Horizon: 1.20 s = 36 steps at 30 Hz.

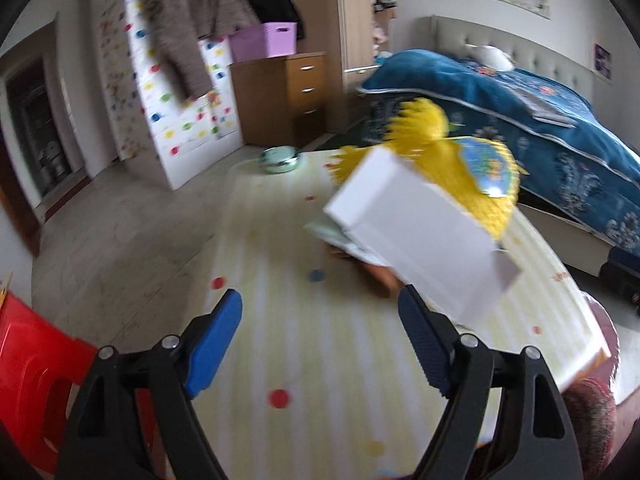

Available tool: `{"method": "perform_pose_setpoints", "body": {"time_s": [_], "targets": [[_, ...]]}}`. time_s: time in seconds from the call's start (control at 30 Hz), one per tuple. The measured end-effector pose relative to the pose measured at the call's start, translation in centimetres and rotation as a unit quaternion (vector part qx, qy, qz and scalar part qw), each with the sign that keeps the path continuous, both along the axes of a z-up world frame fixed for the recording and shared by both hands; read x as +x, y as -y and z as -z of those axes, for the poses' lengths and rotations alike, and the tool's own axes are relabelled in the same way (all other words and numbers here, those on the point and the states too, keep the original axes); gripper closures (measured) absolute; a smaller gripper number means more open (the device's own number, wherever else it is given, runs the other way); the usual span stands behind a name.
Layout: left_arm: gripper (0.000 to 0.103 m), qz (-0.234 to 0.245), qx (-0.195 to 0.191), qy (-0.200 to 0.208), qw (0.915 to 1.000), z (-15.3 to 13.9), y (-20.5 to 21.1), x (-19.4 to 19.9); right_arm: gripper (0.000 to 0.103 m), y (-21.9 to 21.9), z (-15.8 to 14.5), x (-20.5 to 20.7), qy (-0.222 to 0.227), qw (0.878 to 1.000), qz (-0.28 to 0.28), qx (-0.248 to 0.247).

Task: Collect trash
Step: 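Return both tools to the table toward the yellow fruit net, then grasp the white cardboard box flap with the right tool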

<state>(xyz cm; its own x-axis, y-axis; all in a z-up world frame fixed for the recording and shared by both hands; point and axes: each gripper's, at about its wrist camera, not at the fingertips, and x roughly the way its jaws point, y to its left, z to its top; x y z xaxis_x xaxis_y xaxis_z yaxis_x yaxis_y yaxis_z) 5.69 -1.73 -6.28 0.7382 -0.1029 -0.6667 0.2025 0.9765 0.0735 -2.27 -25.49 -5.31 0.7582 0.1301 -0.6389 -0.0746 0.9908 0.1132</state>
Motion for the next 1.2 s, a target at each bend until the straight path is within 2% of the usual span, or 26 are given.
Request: {"method": "perform_pose_setpoints", "body": {"time_s": [0.2, 0.33, 0.43, 0.6, 0.67, 0.73, 0.77, 0.83, 0.9, 1.07, 1.2], "targets": [[0.025, -0.024, 0.001, -0.008, 0.9997, 0.5, -2.1, 1.9, 0.055, -3.3, 2.0, 4.0, -0.027, 0.998, -0.050, -0.002], [0.025, -0.032, 0.001, -0.016, 0.9994, 1.1, -2.3, 3.0, 0.055, -4.4, 3.4, 6.1, -0.043, 0.997, -0.061, -0.009], [0.025, -0.034, -0.001, -0.023, 0.9992, 1.6, -2.4, 3.5, 0.043, -4.9, 4.2, 7.3, -0.054, 0.996, -0.065, -0.012], [0.025, -0.038, -0.005, -0.033, 0.9987, 2.1, -2.2, 3.7, 0.040, -6.1, 5.0, 8.1, -0.069, 0.994, -0.080, -0.011], [0.025, -0.039, -0.007, -0.034, 0.9986, 2.1, -2.3, 3.6, 0.044, -6.6, 5.0, 7.9, -0.068, 0.994, -0.082, -0.021], [0.025, -0.040, -0.006, -0.032, 0.9987, 2.0, -2.4, 3.3, 0.063, -7.0, 4.8, 7.2, -0.062, 0.994, -0.083, -0.027], [0.025, -0.040, -0.006, -0.031, 0.9987, 1.9, -2.4, 3.1, 0.068, -7.1, 4.7, 7.1, -0.060, 0.994, -0.084, -0.027], [0.025, -0.040, -0.009, -0.030, 0.9987, 1.7, -2.6, 2.8, 0.089, -7.1, 4.3, 6.3, -0.052, 0.994, -0.091, -0.021], [0.025, -0.041, -0.014, -0.030, 0.9986, 1.5, -2.6, 2.7, 0.100, -7.2, 3.9, 5.7, -0.045, 0.994, -0.103, -0.015], [0.025, -0.041, -0.015, -0.022, 0.9988, 0.7, -2.7, 1.8, 0.102, -7.9, 1.8, 2.9, -0.004, 0.993, -0.119, -0.017], [0.025, -0.037, -0.015, -0.018, 0.9991, 0.3, -2.4, 1.2, 0.103, -7.1, -0.5, 0.6, 0.036, 0.995, -0.094, -0.014]]}}
